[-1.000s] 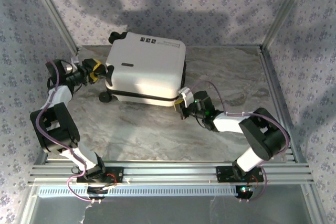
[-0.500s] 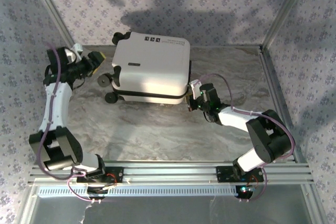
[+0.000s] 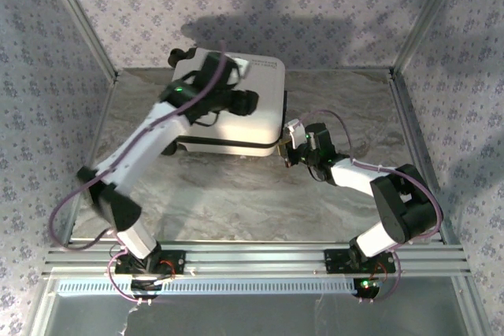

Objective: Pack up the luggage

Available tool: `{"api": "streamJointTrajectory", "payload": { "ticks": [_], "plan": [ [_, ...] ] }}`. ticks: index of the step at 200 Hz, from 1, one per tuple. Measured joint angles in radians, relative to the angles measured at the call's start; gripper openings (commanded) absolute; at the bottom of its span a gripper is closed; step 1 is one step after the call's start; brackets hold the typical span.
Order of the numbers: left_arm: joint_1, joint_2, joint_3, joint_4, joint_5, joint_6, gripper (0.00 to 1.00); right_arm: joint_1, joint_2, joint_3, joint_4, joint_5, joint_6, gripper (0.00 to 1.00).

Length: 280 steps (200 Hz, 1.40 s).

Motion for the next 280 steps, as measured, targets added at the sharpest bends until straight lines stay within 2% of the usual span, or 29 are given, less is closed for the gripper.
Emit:
{"api": "streamJointTrajectory", "payload": {
  "ticks": [39,73,95,124,169,225,280],
  "plan": [
    [-0.135,0.334,0.357,-0.187,-0.265,0.039,0.77,-0.018,0.000,-0.024,0.046,-0.042,0.013,0.00],
    [-0.197,0.573,0.734,-0.339,-0.400,0.061,0.80,-0.024,0.000,-0.046,0.085,-0.066,0.025,0.00],
    [-0.215,0.652,0.869,-0.404,-0.455,0.073,0.83,-0.029,0.000,-0.053,0.098,-0.081,0.029,0.00],
    [-0.215,0.660,0.872,-0.456,-0.489,0.081,0.85,-0.032,0.000,-0.058,0.109,-0.093,0.030,0.00],
    [-0.217,0.660,0.830,-0.479,-0.480,0.080,0.85,-0.016,-0.002,-0.085,0.144,-0.098,0.031,0.00],
    [-0.253,0.573,0.623,-0.425,-0.433,0.077,0.84,0.061,-0.068,-0.161,0.166,-0.076,0.031,0.00],
    [-0.290,0.477,0.412,-0.368,-0.543,-0.031,0.80,0.101,-0.101,-0.192,0.165,0.003,0.025,0.00]
  ]
}}
